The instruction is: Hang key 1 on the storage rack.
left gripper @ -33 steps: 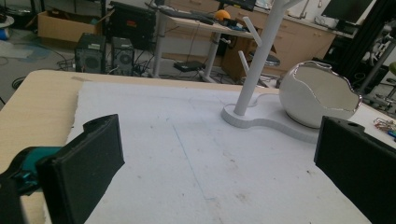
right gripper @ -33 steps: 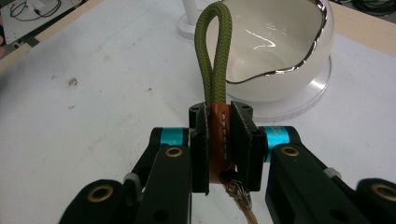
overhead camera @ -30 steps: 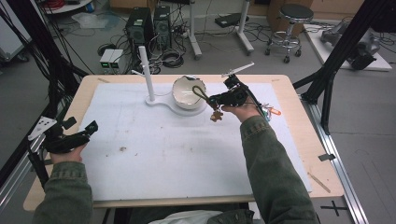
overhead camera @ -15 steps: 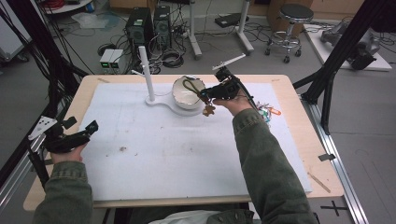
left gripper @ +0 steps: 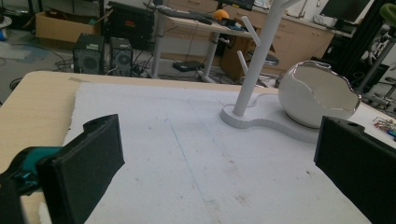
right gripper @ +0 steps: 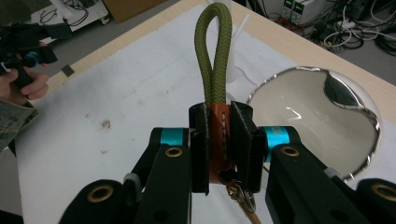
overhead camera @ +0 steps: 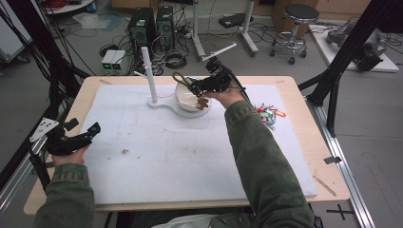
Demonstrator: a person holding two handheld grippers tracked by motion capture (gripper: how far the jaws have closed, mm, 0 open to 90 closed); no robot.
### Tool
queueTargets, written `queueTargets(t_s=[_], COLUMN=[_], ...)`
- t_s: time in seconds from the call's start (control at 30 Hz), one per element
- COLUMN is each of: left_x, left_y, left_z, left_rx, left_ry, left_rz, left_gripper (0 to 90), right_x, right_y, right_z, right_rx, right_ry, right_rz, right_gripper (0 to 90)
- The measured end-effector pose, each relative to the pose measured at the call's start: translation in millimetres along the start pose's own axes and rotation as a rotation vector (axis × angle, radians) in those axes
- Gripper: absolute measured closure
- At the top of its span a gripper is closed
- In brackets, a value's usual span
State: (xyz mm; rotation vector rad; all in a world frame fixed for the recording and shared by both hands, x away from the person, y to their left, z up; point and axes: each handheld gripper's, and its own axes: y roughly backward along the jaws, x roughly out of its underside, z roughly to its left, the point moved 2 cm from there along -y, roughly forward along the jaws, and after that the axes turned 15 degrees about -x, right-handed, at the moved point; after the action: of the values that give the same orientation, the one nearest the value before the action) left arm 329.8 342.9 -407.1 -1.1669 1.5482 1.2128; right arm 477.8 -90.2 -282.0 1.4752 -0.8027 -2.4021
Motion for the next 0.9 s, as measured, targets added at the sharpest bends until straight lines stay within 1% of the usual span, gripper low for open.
queueTargets(t_s=[0.03, 0.07, 0.1, 0.13, 0.17, 0.23, 0.3, 0.4, 0.67, 0.9], left_x=[0.0, 0.0, -0.1, -0.1, -0.2, -0.1, 0.0, 0.0, 0.5, 0.5], left_y=[-0.1, -0.3, -0.5, -0.6, -0.7, -1.3, -1.4, -0.9, 0.5, 0.4], left_z=[0.0, 0.0, 0.0, 0.0, -0.1, -0.3, -0.2, 0.2, 1.2, 1.1], left_rx=[-0.001, 0.001, 0.003, 0.003, 0.004, 0.004, 0.005, 0.005, 0.003, 0.005], left_ry=[0.000, -0.001, -0.001, -0.004, -0.003, -0.001, 0.000, -0.003, -0.009, -0.008], left_rz=[0.000, 0.001, 0.001, 0.002, 0.002, 0.000, 0.000, 0.002, 0.005, 0.004], left_gripper=[1.7, 1.7, 1.7, 1.7, 1.7, 1.7, 1.7, 1.7, 1.7, 1.7], right_x=[-2.7, -5.3, -8.4, -11.6, -15.1, -21.6, -28.5, -37.0, -51.9, -61.3], right_y=[-1.4, -3.3, -5.3, -6.9, -8.2, -11.0, -14.5, -18.5, -28.3, -36.1], right_z=[0.9, 2.0, 3.4, 5.0, 5.6, 9.6, 12.7, 15.3, 17.1, 20.7], right_rx=[-0.001, -0.002, 0.012, 0.010, 0.005, 0.001, 0.003, -0.008, -0.016, -0.015], right_ry=[0.006, 0.002, 0.012, 0.010, 0.028, 0.026, 0.041, 0.044, 0.060, 0.060], right_rz=[0.002, 0.011, 0.021, 0.022, 0.018, 0.016, 0.028, 0.022, 0.027, 0.031], right_gripper=[78.1, 78.2, 78.1, 78.1, 78.1, 78.1, 78.1, 78.1, 78.1, 78.1])
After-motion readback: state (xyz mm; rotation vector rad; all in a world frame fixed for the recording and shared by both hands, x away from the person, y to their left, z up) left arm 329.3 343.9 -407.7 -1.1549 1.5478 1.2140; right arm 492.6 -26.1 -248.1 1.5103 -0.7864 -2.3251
